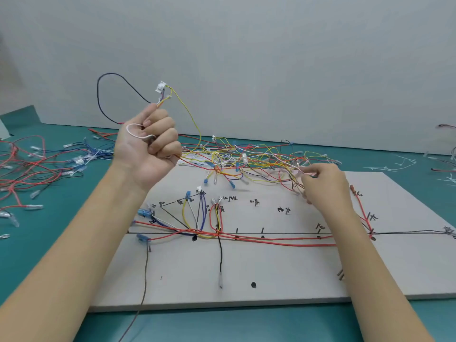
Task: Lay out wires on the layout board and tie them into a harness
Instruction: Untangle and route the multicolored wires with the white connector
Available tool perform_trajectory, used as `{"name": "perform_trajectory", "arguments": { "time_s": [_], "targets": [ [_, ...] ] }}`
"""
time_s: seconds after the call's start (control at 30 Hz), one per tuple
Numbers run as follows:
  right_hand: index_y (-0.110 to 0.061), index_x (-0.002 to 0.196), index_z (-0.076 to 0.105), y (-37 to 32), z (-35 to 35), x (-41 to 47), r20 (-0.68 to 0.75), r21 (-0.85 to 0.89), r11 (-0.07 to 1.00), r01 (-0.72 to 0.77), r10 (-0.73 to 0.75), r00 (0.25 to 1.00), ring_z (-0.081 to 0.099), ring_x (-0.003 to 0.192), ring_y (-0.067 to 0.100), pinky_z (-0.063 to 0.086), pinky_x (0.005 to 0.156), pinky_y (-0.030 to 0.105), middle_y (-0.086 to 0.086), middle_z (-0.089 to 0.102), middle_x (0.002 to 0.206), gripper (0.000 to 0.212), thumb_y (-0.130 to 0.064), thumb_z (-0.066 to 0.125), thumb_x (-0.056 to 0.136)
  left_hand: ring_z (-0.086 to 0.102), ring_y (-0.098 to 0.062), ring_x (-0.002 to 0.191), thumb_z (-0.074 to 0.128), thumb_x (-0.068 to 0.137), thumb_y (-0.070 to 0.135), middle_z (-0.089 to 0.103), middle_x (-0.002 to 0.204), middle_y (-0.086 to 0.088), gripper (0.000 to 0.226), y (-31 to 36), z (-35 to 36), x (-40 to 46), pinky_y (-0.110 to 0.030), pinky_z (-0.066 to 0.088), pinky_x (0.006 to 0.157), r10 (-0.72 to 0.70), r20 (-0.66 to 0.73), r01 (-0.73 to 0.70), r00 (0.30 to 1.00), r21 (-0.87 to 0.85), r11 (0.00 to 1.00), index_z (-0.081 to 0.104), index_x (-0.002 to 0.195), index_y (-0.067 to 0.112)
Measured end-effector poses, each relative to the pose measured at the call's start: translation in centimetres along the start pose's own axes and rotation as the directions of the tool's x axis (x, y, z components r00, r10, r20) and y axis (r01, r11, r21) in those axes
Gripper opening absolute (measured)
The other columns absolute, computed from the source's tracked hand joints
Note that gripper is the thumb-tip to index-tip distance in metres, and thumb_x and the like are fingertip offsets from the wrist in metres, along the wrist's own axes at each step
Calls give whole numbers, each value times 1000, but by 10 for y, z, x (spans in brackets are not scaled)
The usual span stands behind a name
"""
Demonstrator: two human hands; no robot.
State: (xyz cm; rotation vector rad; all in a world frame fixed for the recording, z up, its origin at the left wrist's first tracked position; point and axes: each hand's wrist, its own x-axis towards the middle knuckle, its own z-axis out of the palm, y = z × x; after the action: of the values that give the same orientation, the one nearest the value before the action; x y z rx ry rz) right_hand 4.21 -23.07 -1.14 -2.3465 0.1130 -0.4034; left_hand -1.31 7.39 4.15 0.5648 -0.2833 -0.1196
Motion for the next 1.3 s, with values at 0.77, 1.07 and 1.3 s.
{"name": "perform_trajectory", "arguments": {
  "time_s": [0.77, 1.07, 1.3],
  "targets": [
    [-17, 128, 61, -68, 58, -51, 279, 121, 775, 621, -626, 728, 49, 112, 21, 36, 95, 28, -1, 61, 120, 31, -17, 52, 98, 13, -11, 38, 33, 100, 31, 21, 45, 8, 41, -29, 3, 1, -22, 7, 42, -256, 197, 268, 946, -36, 963, 25, 61, 24],
    [-7, 102, 75, -66, 58, -48, 143, 338, 791, 511, -579, 802, 53, 72, 13, 40, 71, 24, 4, 61, 90, 15, -11, 64, 91, 11, -8, 36, 41, 95, 31, 22, 42, 7, 41, -33, 11, 4, -20, 14, 37, -224, -59, 232, 973, 250, 940, 31, 57, 22],
    [-7, 88, 76, -59, 39, -41, -9, 538, 759, 366, -429, 903, 56, 72, 7, 39, 64, 14, 3, 66, 80, 9, -7, 67, 89, 21, -3, 29, 48, 98, 27, 54, 55, 2, 36, -56, 3, 9, -15, 14, 33, -15, -372, 291, 928, 701, 651, 61, 70, 8]
  ]
}}
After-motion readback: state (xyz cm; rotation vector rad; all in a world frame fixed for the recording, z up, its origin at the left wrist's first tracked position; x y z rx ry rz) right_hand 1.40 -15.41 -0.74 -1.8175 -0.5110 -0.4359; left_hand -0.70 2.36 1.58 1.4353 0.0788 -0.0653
